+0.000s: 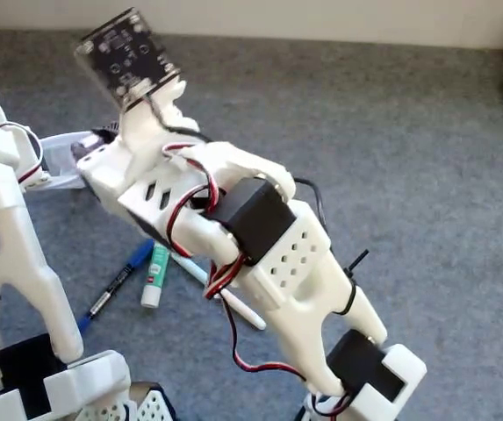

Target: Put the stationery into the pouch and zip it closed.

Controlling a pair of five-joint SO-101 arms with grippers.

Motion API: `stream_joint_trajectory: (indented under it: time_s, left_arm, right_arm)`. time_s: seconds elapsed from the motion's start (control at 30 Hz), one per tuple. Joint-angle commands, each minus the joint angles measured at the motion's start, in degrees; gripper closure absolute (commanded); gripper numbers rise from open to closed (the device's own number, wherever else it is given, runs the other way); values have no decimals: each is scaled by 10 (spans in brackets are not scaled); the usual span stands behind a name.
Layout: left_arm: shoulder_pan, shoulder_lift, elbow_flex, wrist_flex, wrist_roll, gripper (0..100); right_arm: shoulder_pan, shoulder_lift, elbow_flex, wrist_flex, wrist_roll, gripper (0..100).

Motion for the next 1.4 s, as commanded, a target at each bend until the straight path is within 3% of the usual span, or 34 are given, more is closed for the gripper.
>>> stream_joint_trajectory:
  time_s: [0.0, 0.4, 0.53, 0.7, 1.0, 1.37]
  left_arm:
    - [-7, 8, 3, -11, 8, 994]
    - [-7, 8, 3, -11, 8, 994]
    - [-7, 8, 3, -11, 8, 994]
    - [-7, 4, 16, -18, 8, 994]
    - [-7, 3, 23, -29, 8, 994]
    - [-7, 3, 23, -29, 8, 994]
  right_arm:
    - [25, -37, -33, -24, -13, 994]
    - [13, -91, -5, 4, 35, 994]
    - [13, -135, 68, -44, 43, 994]
    - [13, -202, 233, -189, 47, 994]
    - [13, -333, 578, -591, 98, 994]
    - [-6, -341, 731, -885, 99, 994]
